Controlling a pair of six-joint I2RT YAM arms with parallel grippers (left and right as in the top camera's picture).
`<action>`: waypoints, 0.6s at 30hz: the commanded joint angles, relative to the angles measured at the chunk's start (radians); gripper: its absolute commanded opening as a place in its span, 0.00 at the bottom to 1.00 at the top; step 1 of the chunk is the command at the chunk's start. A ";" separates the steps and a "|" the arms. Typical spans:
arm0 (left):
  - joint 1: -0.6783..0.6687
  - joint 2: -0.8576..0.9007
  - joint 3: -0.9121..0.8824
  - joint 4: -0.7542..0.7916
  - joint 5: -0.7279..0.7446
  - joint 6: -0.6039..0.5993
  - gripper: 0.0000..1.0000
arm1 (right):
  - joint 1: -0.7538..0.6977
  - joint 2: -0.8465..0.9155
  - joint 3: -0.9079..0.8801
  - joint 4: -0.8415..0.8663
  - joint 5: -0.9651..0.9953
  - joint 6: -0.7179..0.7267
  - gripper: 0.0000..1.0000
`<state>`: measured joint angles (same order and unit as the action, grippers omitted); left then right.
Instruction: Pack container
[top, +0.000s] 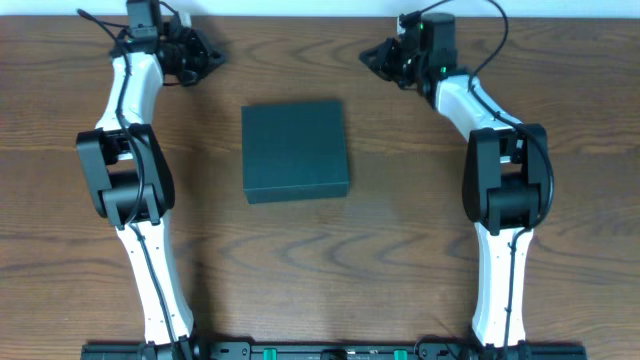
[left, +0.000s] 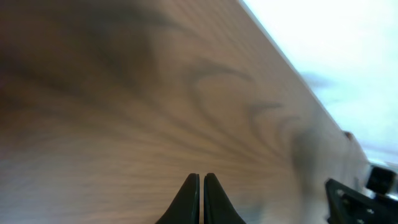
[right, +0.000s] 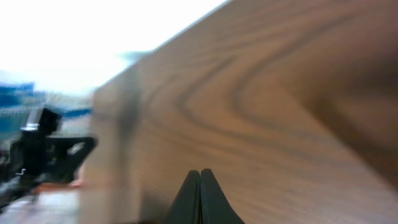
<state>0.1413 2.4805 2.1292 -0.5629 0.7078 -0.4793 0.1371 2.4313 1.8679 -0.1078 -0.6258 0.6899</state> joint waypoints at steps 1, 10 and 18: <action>0.036 0.008 0.109 -0.088 -0.113 0.089 0.06 | -0.016 0.000 0.136 -0.130 0.155 -0.189 0.01; 0.002 -0.029 0.500 -0.554 -0.248 0.188 0.06 | -0.023 0.000 0.420 -0.371 0.145 -0.369 0.01; -0.043 -0.267 0.548 -0.724 -0.407 0.235 0.06 | -0.039 0.000 0.629 -0.496 0.117 -0.392 0.01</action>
<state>0.1059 2.3188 2.6457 -1.2575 0.4015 -0.2867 0.1066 2.4313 2.4390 -0.5926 -0.4995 0.3256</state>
